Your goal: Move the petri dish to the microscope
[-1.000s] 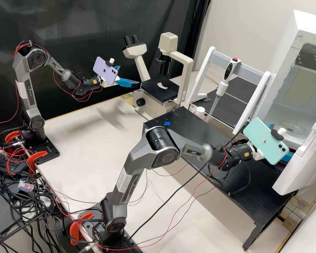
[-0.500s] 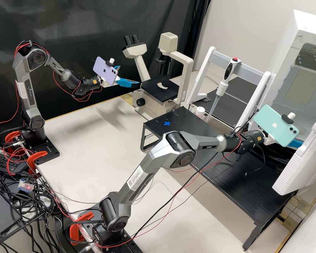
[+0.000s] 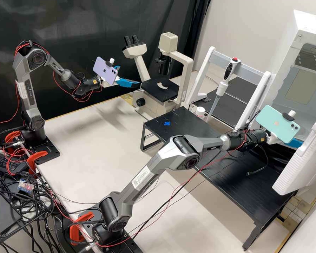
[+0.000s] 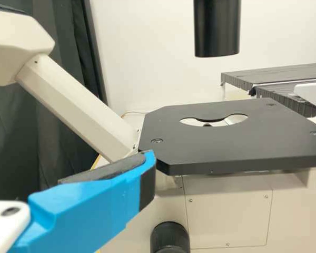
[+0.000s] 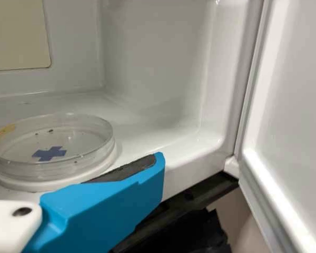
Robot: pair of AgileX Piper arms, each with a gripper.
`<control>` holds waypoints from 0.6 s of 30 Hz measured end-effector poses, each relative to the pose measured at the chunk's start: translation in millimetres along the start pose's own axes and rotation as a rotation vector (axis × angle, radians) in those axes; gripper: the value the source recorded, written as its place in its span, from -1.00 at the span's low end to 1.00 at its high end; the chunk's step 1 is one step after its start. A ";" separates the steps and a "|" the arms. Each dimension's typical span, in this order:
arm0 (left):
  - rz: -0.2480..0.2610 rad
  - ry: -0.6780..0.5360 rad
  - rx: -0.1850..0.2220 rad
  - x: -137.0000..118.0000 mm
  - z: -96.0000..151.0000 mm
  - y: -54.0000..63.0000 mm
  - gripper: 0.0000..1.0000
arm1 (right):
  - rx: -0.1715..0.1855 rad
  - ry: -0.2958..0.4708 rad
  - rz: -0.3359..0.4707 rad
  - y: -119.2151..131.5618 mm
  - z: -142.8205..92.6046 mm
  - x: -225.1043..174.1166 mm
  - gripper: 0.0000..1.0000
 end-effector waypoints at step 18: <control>0.000 0.000 0.000 0.0 0.0 0.0 1.00 | 0.018 0.040 0.002 4.6 -9.6 0.3 1.00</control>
